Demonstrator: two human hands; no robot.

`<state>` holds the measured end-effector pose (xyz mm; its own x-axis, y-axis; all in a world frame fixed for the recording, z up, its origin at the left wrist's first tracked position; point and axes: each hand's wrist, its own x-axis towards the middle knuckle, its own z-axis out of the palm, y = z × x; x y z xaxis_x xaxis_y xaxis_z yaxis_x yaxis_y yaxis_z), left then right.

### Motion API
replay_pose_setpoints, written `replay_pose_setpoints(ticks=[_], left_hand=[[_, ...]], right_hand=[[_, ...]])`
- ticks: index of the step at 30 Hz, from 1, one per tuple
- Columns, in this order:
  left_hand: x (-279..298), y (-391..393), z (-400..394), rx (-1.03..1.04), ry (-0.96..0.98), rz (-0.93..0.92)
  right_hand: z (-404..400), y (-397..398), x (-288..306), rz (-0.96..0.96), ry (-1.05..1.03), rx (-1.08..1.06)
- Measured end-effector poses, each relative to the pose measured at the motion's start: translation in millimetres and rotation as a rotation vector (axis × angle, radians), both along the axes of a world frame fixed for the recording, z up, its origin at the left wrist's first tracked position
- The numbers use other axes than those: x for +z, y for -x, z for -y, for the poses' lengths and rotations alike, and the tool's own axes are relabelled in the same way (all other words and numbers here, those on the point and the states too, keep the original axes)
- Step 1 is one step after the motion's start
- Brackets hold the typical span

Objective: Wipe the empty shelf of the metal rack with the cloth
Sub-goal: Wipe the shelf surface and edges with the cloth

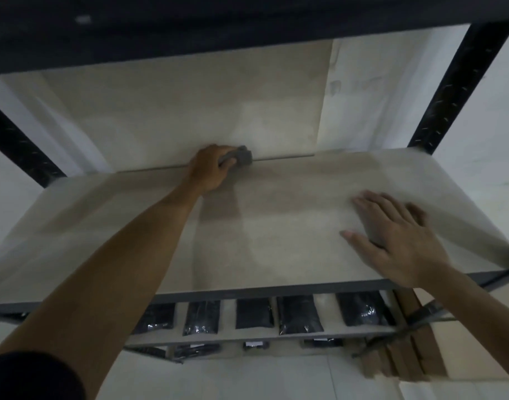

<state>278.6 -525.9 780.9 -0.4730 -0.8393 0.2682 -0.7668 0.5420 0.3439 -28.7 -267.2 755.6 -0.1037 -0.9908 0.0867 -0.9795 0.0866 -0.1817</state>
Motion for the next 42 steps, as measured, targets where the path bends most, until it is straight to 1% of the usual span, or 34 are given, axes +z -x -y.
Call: replay_pose_setpoints(ticks=[3, 5, 7, 9, 11, 14, 17, 19, 23, 26, 27, 29, 31, 32, 35, 38, 40, 42], left_hand=[[-8.3, 6.2, -12.2, -0.004, 0.015, -0.014], [-7.8, 10.1, -37.4, -0.071, 0.017, -0.045], [-6.6, 11.6, -65.8, -0.185, -0.042, -0.052], [-1.7, 12.4, -68.0, -0.270, -0.122, -0.031], [7.7, 18.4, -46.3, -0.249, -0.111, -0.002], [10.7, 30.7, -13.3, -0.150, -0.043, -0.008], [-7.7, 39.9, -16.2, -0.103, -0.059, 0.010], [-9.5, 37.8, -29.8, -0.111, -0.064, -0.001], [-5.4, 28.5, -84.3, -0.234, -0.141, -0.070], [8.8, 23.0, -82.9, -0.376, -0.265, 0.009], [16.4, 23.9, -70.6, -0.384, -0.240, 0.027], [27.1, 28.6, -43.2, -0.313, -0.119, -0.035], [21.7, 32.5, -30.4, -0.250, 0.004, -0.057], [13.9, 34.8, -30.7, -0.244, 0.016, -0.039], [-6.1, 36.9, -44.0, -0.201, -0.039, -0.041], [-9.4, 30.3, -70.1, -0.232, -0.093, -0.082], [-12.4, 26.4, -96.7, -0.283, -0.126, -0.086], [-12.6, 21.3, -123.6, -0.418, -0.203, -0.111]], right_hand=[[0.7, -0.3, 1.0, 0.008, 0.012, 0.001], [0.3, -2.0, 2.7, 0.011, 0.018, 0.003], [-0.8, -3.3, 5.0, 0.012, 0.025, -0.003], [-1.5, -3.6, 6.5, 0.004, 0.018, -0.004], [-0.6, -3.1, 5.9, 0.003, 0.012, -0.003], [-0.7, -1.5, 4.2, 0.005, 0.025, -0.004], [-2.2, -1.7, 2.4, -0.003, 0.024, 0.007], [-2.6, -2.7, 3.8, 0.002, 0.022, 0.005], [-3.3, -4.0, 8.8, 0.004, 0.002, 0.008], [-3.1, -3.0, 10.3, 0.022, -0.001, 0.008], [-2.6, -3.1, 9.7, 0.033, -0.002, 0.008], [-1.8, -2.5, 7.6, 0.038, -0.001, 0.009], [-1.5, -1.9, 5.8, 0.028, 0.007, 0.014], [-1.4, -1.8, 4.5, 0.021, 0.015, 0.015], [-2.1, 0.2, 1.1, 0.025, 0.031, 0.011], [-2.7, 0.0, -0.2, 0.028, 0.025, 0.029], [-2.9, 0.0, 0.5, 0.028, 0.023, 0.026], [-1.7, 0.3, 1.3, 0.028, 0.014, 0.021]])
